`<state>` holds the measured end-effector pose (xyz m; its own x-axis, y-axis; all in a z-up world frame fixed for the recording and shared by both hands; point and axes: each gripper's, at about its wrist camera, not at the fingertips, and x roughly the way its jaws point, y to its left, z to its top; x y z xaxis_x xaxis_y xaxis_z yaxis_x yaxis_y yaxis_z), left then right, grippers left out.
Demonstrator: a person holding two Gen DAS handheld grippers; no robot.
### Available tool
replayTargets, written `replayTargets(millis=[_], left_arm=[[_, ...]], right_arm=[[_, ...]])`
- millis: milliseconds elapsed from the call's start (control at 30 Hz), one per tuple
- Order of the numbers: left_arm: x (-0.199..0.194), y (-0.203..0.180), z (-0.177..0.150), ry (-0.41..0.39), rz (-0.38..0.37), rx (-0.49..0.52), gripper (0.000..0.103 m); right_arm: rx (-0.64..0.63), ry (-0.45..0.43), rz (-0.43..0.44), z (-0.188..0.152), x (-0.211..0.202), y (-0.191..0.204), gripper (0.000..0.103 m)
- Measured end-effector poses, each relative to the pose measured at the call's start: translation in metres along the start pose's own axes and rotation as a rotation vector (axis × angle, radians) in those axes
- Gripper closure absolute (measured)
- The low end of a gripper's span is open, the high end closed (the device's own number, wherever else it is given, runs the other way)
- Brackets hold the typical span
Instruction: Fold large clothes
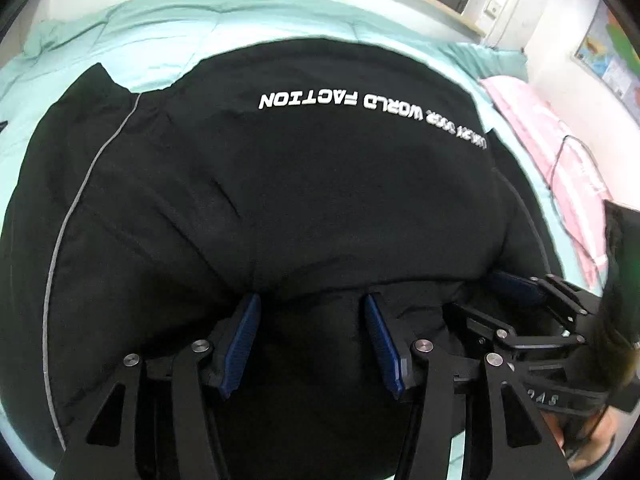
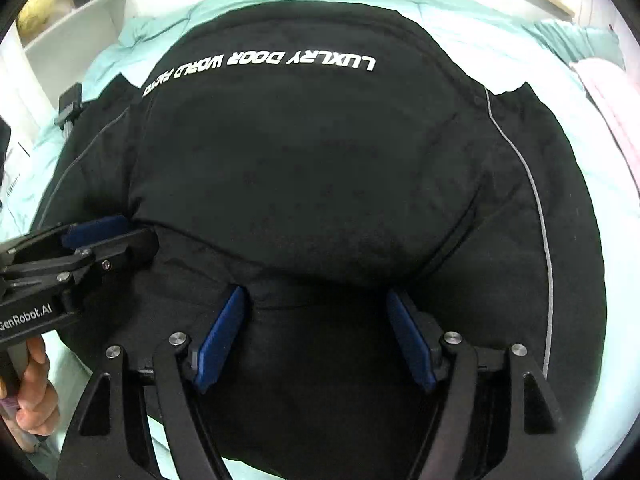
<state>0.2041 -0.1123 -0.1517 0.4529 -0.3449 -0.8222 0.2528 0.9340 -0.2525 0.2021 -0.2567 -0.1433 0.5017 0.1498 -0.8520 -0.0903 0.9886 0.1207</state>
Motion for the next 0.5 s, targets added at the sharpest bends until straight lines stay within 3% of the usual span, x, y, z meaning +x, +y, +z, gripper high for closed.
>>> replayTargets(millis=[100, 167, 267, 367, 433, 500], left_arm=[[-0.029, -0.004, 0.012, -0.026, -0.055, 0.011, 0.047], [-0.052, -0.01, 0.026, -0.089, -0.079, 0.034, 0.047], [-0.063, -0.014, 0.057, -0.121, -0.103, 0.017, 0.047], [-0.03, 0.004, 0.083, -0.035, -0.071, -0.039, 0.047], [0.019, 0.023, 0.088, 0.12, -0.052, -0.103, 0.047], [0.048, 0.035, 0.089, 0.16, -0.043, -0.115, 0.047]], right_arm=[[0.007, -0.008, 0.055, 0.007, -0.019, -0.005, 0.029], [0.008, -0.07, 0.07, 0.02, -0.042, -0.002, 0.029], [0.003, -0.17, -0.003, 0.051, -0.059, 0.001, 0.029], [0.06, -0.119, 0.007, 0.074, -0.032, -0.01, 0.029], [0.104, -0.041, -0.003, 0.084, 0.002, -0.019, 0.028], [0.085, 0.024, -0.028, 0.087, 0.032, -0.022, 0.027]])
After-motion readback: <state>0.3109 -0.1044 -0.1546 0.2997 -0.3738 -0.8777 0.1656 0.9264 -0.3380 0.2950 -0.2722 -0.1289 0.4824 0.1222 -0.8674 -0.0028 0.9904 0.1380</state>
